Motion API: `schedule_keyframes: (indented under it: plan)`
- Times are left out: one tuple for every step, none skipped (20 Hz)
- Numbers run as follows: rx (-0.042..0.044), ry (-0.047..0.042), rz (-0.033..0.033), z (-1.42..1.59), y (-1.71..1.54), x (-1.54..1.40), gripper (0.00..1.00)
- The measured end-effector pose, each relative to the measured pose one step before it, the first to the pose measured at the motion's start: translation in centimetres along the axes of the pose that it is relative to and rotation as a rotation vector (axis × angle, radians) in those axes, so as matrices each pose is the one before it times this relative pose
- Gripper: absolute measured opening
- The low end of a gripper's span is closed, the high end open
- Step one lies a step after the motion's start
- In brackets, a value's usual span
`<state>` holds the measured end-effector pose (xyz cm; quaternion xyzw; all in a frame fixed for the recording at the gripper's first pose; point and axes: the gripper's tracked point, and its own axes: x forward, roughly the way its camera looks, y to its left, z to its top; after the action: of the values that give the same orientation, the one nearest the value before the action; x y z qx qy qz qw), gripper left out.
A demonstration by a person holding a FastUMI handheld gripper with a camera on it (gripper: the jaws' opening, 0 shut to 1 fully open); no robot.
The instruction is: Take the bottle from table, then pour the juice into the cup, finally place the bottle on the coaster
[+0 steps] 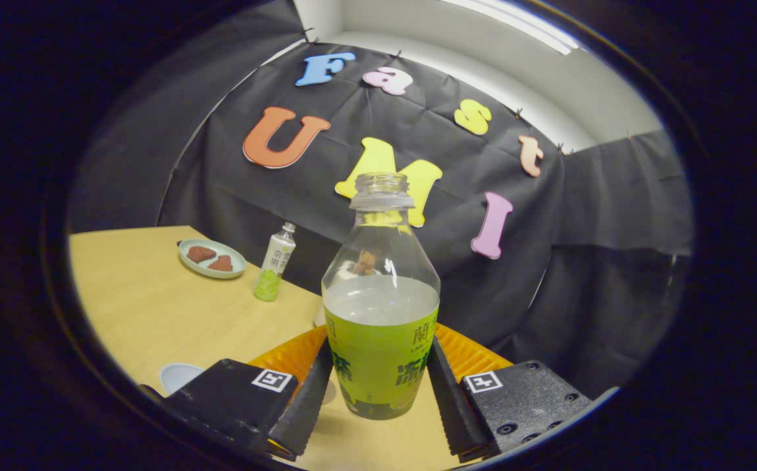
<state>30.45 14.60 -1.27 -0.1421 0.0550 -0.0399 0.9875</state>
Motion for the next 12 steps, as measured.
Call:
schedule_keyframes:
  plan:
    - [0.06548, 0.00795, 0.02382, 0.477, 0.12, 0.637, 0.81]
    - [0.06421, 0.00428, 0.02069, 0.61, 0.251, 0.707, 0.81]
    - [0.05506, 0.00064, 0.01985, 0.435, 0.18, 0.644, 0.81]
    - [0.04408, 0.00532, 0.01737, -0.688, -0.028, 0.623, 0.81]
    - [0.02812, 0.00677, 0.01009, -0.294, 0.092, 0.707, 0.81]
    - [0.015, 0.00444, 0.01128, -0.088, 0.182, 0.845, 0.81]
    - [0.00188, 0.00254, 0.00611, -0.364, 0.116, 0.819, 0.81]
    - [0.00101, -0.00103, 0.0044, -0.228, 0.077, 0.782, 0.81]
    - [0.00281, 0.00511, 0.00935, -0.364, 0.127, 0.682, 0.81]
    - [0.01275, 0.0075, 0.00211, -0.525, -0.025, 0.655, 0.81]
    - [0.00955, 0.01567, 0.00183, -0.756, -0.018, 0.714, 0.81]
    - [0.00896, 0.01377, 0.00692, -0.68, 0.051, 0.676, 0.81]
